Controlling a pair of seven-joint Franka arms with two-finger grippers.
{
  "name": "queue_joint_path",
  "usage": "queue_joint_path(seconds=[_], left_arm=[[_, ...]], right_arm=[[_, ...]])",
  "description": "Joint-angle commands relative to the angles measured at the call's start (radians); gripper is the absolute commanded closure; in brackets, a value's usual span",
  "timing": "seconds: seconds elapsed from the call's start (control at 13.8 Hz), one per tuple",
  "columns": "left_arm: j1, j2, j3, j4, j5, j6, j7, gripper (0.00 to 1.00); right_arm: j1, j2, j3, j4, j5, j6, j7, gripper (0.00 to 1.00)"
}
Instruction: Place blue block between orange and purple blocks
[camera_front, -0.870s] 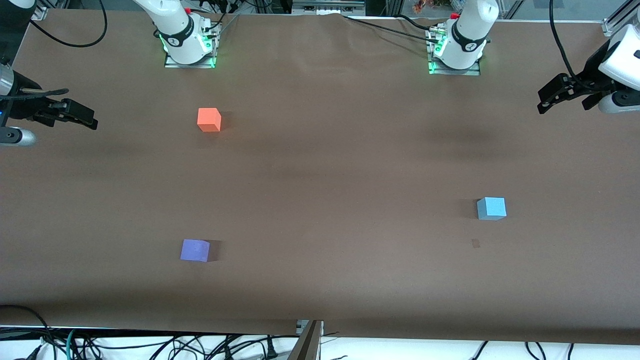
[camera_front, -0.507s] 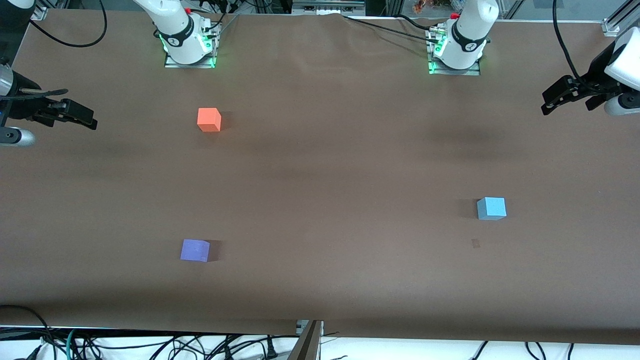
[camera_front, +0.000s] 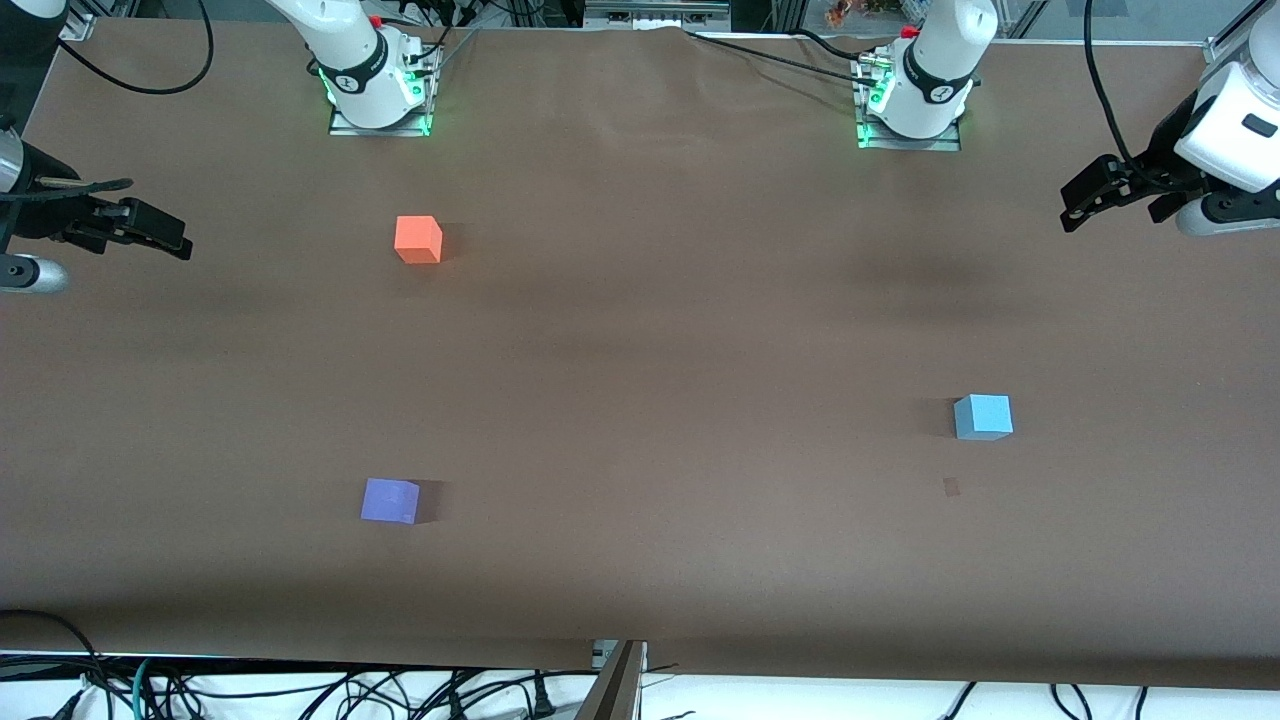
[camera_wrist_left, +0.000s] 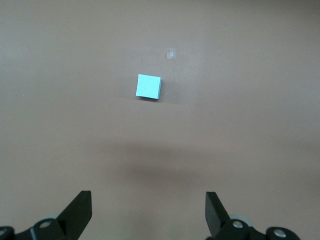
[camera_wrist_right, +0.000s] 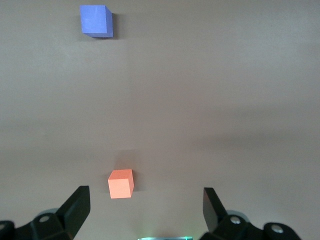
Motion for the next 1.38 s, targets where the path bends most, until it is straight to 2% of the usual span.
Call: queue_joint_path(seconds=[0.0, 1.3], left_arm=[[0.012, 0.008, 0.002, 0.0, -0.016, 0.013, 0.003, 0.0], [0.032, 0.011, 0.008, 0.009, -0.026, 0.009, 0.006, 0.0]], right_arm=[[-0.005, 0.009, 0.003, 0.021, 0.006, -0.002, -0.011, 0.0], [-0.003, 0.009, 0.003, 0.021, 0.009, 0.008, -0.012, 0.0]])
